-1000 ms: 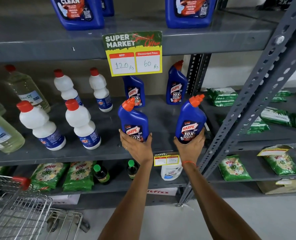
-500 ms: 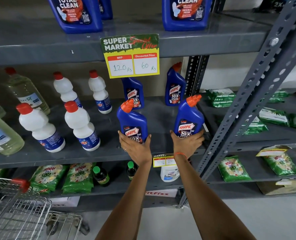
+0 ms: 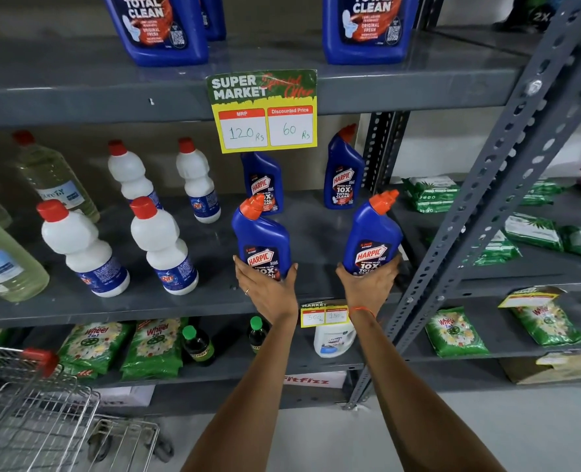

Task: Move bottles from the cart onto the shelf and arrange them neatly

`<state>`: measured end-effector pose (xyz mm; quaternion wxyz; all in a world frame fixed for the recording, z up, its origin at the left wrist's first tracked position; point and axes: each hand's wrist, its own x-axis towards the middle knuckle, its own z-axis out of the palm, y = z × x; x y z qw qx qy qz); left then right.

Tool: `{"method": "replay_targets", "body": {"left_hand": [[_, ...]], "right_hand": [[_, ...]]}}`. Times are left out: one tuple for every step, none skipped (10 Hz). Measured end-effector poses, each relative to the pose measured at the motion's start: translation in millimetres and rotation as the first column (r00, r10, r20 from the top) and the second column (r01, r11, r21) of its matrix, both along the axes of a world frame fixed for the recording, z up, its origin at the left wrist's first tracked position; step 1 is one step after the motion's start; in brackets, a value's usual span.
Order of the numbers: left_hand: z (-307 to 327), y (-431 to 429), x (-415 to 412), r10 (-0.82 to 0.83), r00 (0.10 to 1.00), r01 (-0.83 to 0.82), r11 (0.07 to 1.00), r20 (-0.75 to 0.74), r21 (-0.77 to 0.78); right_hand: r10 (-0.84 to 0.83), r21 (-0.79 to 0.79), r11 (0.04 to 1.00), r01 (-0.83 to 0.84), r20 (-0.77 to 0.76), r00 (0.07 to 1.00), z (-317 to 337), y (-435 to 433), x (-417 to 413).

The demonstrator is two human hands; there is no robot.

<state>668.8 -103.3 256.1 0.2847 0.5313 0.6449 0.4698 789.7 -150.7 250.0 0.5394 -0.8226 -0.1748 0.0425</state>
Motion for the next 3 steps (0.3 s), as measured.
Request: {"method": "replay_targets", "body": {"left_hand": [[1.1, -3.3, -2.0, -0.028, 1.0, 0.027, 0.999, -0.012, -0.038], [11.4, -20.2, -13.2, -0.053, 0.999, 0.053, 0.998, 0.0, -0.028], [13.7, -36.4, -30.5, -0.078, 0.995, 0.088, 0.978, -0.063, 0.188]], "right_hand": [[0.004, -0.006, 1.0, -0.005, -0.039, 0.999, 0.7, 0.7, 0.6], [-0.038, 0.01, 0.999, 0.039, -0.026, 0.999, 9.7, -8.9, -20.4], [-0.058, 0.17, 0.985, 0.026, 0.187, 0.981, 18.4, -13.3, -57.9]]}}
